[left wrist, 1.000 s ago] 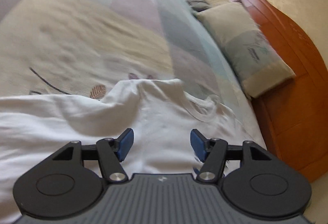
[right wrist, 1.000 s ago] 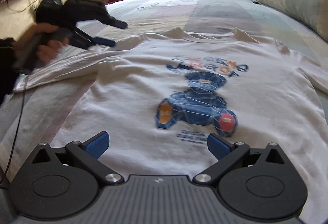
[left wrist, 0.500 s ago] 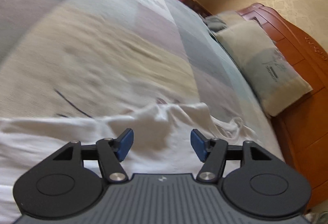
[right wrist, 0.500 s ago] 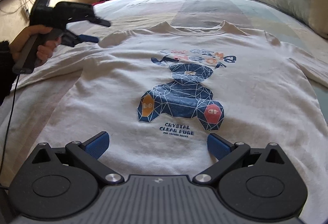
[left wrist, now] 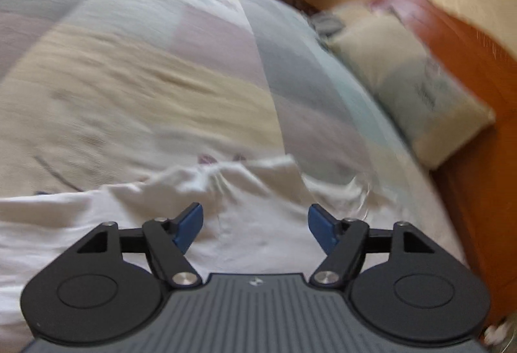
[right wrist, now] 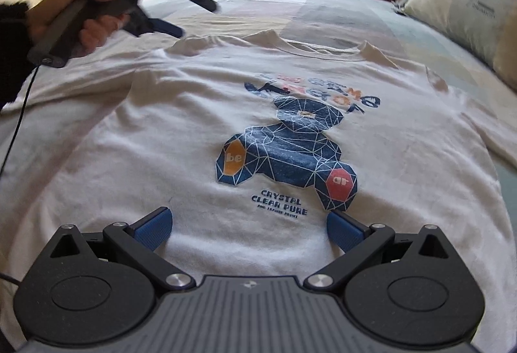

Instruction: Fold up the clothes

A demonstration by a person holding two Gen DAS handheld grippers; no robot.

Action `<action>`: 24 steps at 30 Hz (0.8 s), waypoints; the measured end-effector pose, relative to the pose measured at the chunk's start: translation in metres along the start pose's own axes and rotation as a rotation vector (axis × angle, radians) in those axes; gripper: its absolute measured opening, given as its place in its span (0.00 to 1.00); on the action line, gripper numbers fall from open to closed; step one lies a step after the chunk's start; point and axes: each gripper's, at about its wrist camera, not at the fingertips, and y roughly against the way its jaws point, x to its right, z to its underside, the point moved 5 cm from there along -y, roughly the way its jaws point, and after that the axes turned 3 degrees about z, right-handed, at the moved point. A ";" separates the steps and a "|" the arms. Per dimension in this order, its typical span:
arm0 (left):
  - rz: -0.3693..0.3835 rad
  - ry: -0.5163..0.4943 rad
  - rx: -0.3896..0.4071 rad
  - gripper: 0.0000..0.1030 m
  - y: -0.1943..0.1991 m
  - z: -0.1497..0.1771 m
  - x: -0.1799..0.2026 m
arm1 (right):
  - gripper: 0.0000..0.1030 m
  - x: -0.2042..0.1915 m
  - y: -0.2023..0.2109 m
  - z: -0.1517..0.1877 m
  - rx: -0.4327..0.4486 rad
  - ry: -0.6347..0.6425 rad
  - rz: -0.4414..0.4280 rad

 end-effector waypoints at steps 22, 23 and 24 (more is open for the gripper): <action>-0.257 -0.026 -0.115 0.79 0.050 0.008 -0.028 | 1.00 0.000 0.031 0.008 -0.043 -0.081 -0.044; -0.263 -0.006 -0.137 0.79 0.048 0.015 -0.037 | 1.00 -0.001 0.032 0.009 -0.048 -0.077 -0.042; -0.267 0.007 -0.130 0.78 0.045 0.018 -0.043 | 1.00 -0.002 0.032 0.010 -0.053 -0.075 -0.041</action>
